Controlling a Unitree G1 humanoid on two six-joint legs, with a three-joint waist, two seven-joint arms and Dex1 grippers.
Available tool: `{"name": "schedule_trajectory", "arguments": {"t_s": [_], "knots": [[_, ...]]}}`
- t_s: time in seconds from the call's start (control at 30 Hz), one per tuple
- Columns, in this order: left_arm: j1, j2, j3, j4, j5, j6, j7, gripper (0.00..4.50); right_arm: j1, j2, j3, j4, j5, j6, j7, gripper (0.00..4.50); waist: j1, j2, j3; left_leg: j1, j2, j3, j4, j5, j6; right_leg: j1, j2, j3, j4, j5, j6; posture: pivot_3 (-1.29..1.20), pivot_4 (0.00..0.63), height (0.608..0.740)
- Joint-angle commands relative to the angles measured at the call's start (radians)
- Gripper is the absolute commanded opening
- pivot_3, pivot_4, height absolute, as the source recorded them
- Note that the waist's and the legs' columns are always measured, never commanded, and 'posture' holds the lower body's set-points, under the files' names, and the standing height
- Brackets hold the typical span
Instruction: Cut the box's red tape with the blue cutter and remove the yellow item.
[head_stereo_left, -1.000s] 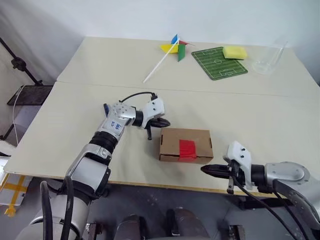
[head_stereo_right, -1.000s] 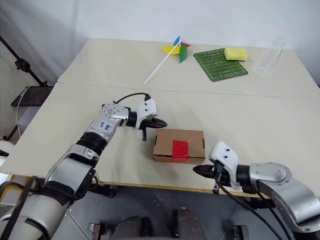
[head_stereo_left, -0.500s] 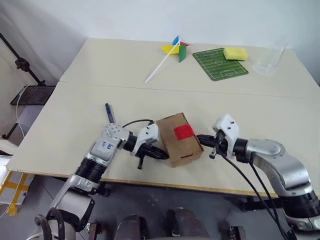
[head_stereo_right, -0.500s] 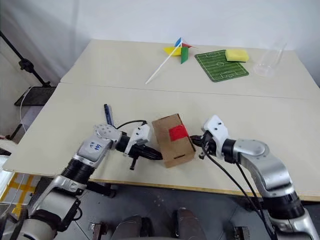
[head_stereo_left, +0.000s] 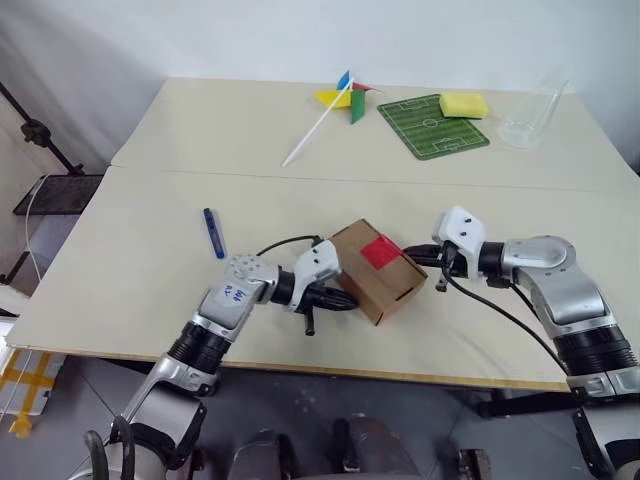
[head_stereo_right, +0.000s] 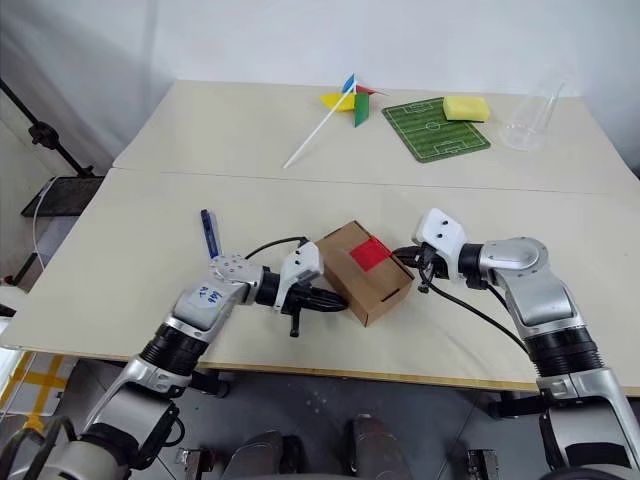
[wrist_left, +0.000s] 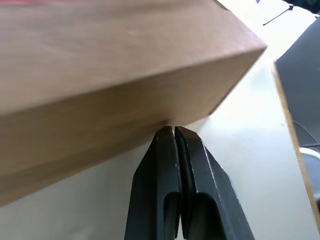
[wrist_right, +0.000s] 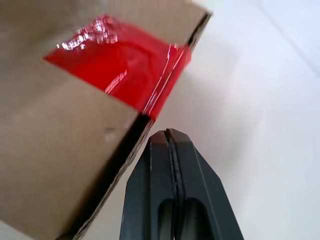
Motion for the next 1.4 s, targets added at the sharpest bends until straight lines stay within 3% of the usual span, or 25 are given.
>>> {"name": "schedule_trajectory", "arguments": {"t_s": [0.03, 0.13, 0.23, 0.33, 0.43, 0.5, 0.67, 0.8, 0.9, 1.03, 1.2, 1.4], "knots": [[0.146, 0.104, 0.202, -0.204, -0.139, -0.014, -0.017, 0.42, 0.097, -0.029, -0.225, -0.136, 0.212, -0.065, 0.099, 0.52, -0.001, 0.0, 0.0, 0.0, 0.0, 0.0, -0.001, 0.0, 0.0, 0.0, 0.0, 0.0, 0.0, 0.0, 0.0, 0.0, 0.15, 0.74], [0.326, 0.161, 0.417, -0.263, -0.224, -0.108, 0.014, 1.17, 0.242, -0.043, -0.335, -0.237, 0.273, -0.065, 0.1, 1.5, 0.0, 0.001, 0.0, 0.0, 0.001, -0.003, -0.004, 0.0, 0.0, 0.0, 0.0, -0.002, -0.001, 0.0, 0.0, 0.0, 0.15, 0.74], [0.475, 0.199, 0.61, -0.333, -0.301, -0.106, 0.068, 2.09, 0.34, 0.013, -0.435, -0.342, 0.33, -0.054, -0.002, 2.53, -0.003, 0.0, 0.0, 0.001, 0.001, -0.005, -0.004, 0.0, 0.0, 0.002, 0.0, -0.003, -0.004, -0.001, -0.001, 0.0, 0.15, 0.74], [0.638, 0.247, 0.777, -0.358, -0.272, -0.162, 0.136, 3.01, 0.453, 0.064, -0.463, -0.47, 0.355, -0.062, -0.052, 3.56, 0.0, 0.0, 0.0, 0.002, 0.0, -0.005, -0.003, 0.0, 0.0, 0.006, -0.001, -0.003, -0.005, 0.0, 0.0, 0.0, 0.15, 0.74], [0.756, 0.232, 0.962, -0.281, -0.26, -0.232, 0.257, 3.96, 0.55, 0.161, -0.455, -0.543, 0.396, -0.152, -0.041, 4.5, 0.0, -0.002, -0.001, 0.005, 0.0, -0.006, -0.004, -0.001, 0.001, 0.009, -0.001, -0.003, -0.006, 0.0, 0.0, 0.0, 0.15, 0.74], [0.832, 0.194, 1.083, -0.217, -0.273, -0.259, 0.346, 4.48, 0.612, 0.188, -0.429, -0.579, 0.397, -0.172, -0.024, 4.5, 0.0, -0.002, -0.002, 0.004, -0.001, -0.006, -0.005, -0.001, 0.001, 0.009, -0.002, -0.003, -0.007, 0.0, 0.0, 0.0, 0.15, 0.74], [0.98, 0.111, 1.191, -0.208, -0.308, -0.307, 0.431, 4.48, 0.661, 0.183, -0.444, -0.61, 0.491, -0.13, -0.009, 4.5, -0.003, -0.005, -0.002, 0.004, -0.001, -0.006, -0.005, -0.004, 0.004, 0.01, -0.003, -0.004, -0.009, 0.0, 0.0, 0.0, 0.15, 0.74], [0.934, 0.047, 1.192, -0.352, -0.417, -0.25, 0.559, 4.48, 0.69, 0.161, -0.459, -0.625, 0.503, -0.14, 0.015, 4.5, 0.016, -0.008, -0.004, 0.006, -0.001, -0.01, -0.005, -0.007, 0.009, 0.016, -0.006, -0.011, -0.014, 0.001, 0.0, 0.0, 0.15, 0.74], [0.872, 0.014, 1.098, -0.512, -0.462, -0.187, 0.652, 4.48, 0.728, 0.135, -0.446, -0.659, 0.502, -0.163, 0.07, 4.5, 0.03, -0.007, -0.004, 0.005, -0.001, -0.013, -0.005, -0.006, 0.008, 0.022, -0.013, -0.022, -0.018, 0.001, 0.0, 0.0, 0.15, 0.74], [0.75, -0.011, 0.867, -0.629, -0.353, -0.093, 0.823, 4.48, 0.691, 0.143, -0.478, -0.665, 0.527, -0.156, 0.02, 4.5, 0.027, -0.003, -0.006, 0.005, -0.003, -0.013, -0.005, -0.004, 0.006, 0.023, -0.015, -0.023, -0.02, 0.001, 0.001, 0.0, 0.15, 0.74], [0.425, -0.173, 0.593, -0.532, -0.183, 0.111, 1.156, 4.48, 0.698, 0.143, -0.494, -0.691, 0.542, -0.148, -0.01, 4.5, 0.037, -0.004, -0.007, 0.004, -0.005, -0.014, -0.005, -0.001, 0.007, 0.024, -0.015, -0.023, -0.019, 0.003, 0.004, 0.0, 0.15, 0.74], [0.293, -0.262, 0.441, -0.397, -0.042, 0.113, 1.278, 4.48, 0.71, 0.145, -0.495, -0.725, 0.542, -0.142, -0.058, 4.5, 0.023, -0.004, -0.007, 0.003, -0.003, -0.012, -0.006, -0.001, 0.006, 0.022, -0.013, -0.023, -0.021, 0.003, 0.005, 0.0, 0.15, 0.74]]}}
